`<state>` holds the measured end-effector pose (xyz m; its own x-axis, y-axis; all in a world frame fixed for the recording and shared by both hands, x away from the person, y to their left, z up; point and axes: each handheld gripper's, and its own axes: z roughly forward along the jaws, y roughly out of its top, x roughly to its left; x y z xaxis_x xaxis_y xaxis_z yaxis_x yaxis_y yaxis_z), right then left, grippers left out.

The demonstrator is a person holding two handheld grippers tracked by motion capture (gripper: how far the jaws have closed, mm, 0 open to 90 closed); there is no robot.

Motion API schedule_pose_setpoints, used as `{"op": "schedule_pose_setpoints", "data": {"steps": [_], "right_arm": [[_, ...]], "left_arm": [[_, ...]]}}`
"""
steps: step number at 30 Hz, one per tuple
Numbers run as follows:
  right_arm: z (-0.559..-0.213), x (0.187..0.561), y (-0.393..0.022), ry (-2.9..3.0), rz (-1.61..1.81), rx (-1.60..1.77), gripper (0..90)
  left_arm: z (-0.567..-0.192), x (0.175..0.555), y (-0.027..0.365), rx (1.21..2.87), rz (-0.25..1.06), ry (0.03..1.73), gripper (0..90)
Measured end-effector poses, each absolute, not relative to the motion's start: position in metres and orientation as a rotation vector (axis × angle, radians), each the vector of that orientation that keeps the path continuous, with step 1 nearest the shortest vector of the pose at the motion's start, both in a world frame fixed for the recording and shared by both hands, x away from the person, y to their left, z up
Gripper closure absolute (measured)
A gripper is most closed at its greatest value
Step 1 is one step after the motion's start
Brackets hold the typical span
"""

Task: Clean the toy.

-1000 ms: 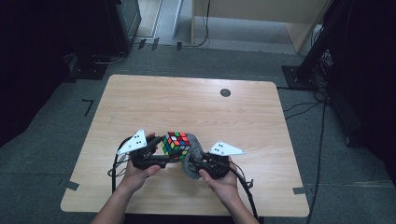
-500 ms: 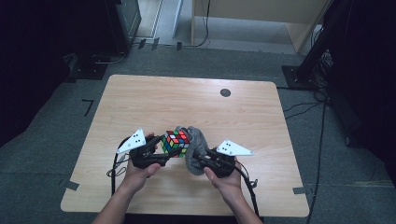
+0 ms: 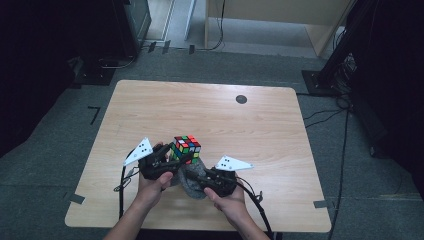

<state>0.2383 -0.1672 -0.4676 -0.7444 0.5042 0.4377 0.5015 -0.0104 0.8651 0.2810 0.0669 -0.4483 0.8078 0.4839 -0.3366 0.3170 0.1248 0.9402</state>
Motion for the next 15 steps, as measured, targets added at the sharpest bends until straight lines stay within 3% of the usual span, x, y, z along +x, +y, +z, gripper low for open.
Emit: {"op": "schedule_pose_setpoints", "data": {"steps": [7,15], "right_arm": [[-0.467,0.233,-0.157,2.201,1.923,1.095,75.5],[-0.474,0.246,-0.184,2.023,1.856,1.328,75.3]], "left_arm": [[-0.451,0.279,0.059,1.491,0.134,0.683,34.1],[-0.448,0.282,0.071,1.446,0.145,0.708,34.2]]}}
